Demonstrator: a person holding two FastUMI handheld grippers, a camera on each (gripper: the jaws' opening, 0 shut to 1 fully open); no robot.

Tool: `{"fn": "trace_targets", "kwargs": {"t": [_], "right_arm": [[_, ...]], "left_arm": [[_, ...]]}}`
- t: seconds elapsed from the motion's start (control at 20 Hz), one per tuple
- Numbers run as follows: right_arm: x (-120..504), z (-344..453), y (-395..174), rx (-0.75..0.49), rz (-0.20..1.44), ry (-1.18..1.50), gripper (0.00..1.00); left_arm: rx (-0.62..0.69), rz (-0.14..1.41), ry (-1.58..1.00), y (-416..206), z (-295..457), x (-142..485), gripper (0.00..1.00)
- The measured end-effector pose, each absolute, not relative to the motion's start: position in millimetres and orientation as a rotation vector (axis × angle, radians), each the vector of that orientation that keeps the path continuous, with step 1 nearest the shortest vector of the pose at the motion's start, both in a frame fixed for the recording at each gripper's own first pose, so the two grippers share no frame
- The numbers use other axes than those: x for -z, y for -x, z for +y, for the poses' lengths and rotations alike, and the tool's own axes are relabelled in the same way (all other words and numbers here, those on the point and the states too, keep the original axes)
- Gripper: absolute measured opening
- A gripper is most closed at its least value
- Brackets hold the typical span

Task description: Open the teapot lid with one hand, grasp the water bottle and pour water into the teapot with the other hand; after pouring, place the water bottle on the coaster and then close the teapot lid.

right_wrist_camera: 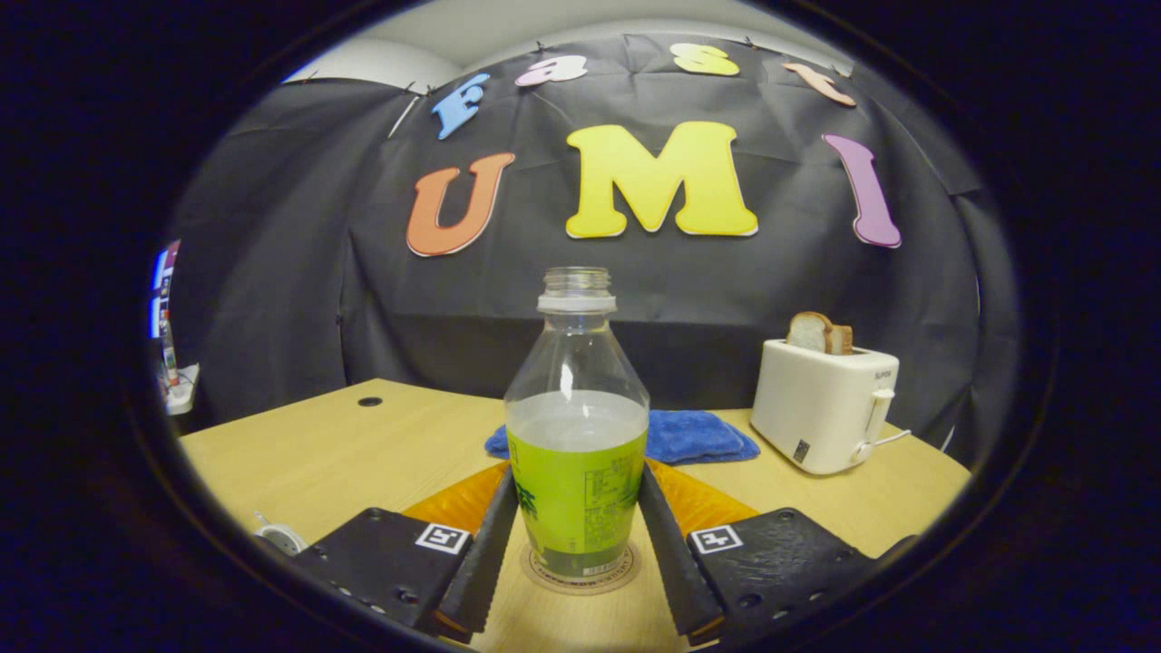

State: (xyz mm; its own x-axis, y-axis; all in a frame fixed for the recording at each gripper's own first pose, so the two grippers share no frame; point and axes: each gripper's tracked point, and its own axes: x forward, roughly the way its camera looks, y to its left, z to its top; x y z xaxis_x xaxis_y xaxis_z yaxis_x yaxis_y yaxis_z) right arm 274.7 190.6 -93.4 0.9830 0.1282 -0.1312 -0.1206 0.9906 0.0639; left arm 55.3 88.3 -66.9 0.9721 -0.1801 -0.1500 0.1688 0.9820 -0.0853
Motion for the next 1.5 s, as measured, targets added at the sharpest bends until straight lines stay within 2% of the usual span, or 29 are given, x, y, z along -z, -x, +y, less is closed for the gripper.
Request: {"fn": "trace_targets", "kwargs": {"t": [0.05,0.35,0.45,0.5,0.7,0.8,0.9,1.05,1.3,1.5], "right_arm": [[100.0,191.1,-278.0,-0.125,0.154,-0.05,0.73],[102.9,188.4,-278.7,-0.133,0.157,-0.035,0.77],[101.5,187.7,-273.2,-0.132,0.162,-0.027,0.95],[101.6,187.6,-270.3,-0.136,0.169,-0.033,0.98],[99.8,168.2,-244.4,-0.116,0.197,-0.027,0.97],[102.7,145.3,-224.5,-0.066,0.206,-0.012,0.96],[107.6,134.0,-202.9,-0.071,0.211,-0.012,0.98],[106.1,105.6,-171.2,-0.018,0.162,0.067,0.95],[88.3,97.1,-110.0,-0.077,0.073,0.035,0.98],[67.0,80.7,-67.3,-0.109,-0.037,0.015,0.95]], "left_arm": [[0.181,0.157,0.067,-56.6,84.8,67.6,0.04],[0.213,0.132,0.059,-62.4,60.1,63.8,0.04],[0.216,0.114,0.052,-63.9,54.8,62.2,0.04],[0.219,0.11,0.053,-65.6,50.3,62.6,0.04],[0.249,0.063,0.058,-77.7,31.6,64.1,0.04],[0.295,0.058,0.068,-84.1,14.8,73.4,0.04],[0.339,0.031,0.059,-87.4,-0.1,76.8,0.05],[0.383,0.014,0.009,-88.4,-16.2,84.6,0.04],[0.432,0.018,0.036,-92.0,-32.8,97.5,0.04],[0.396,0.035,0.083,-101.9,-29.1,103.6,0.05]]}}
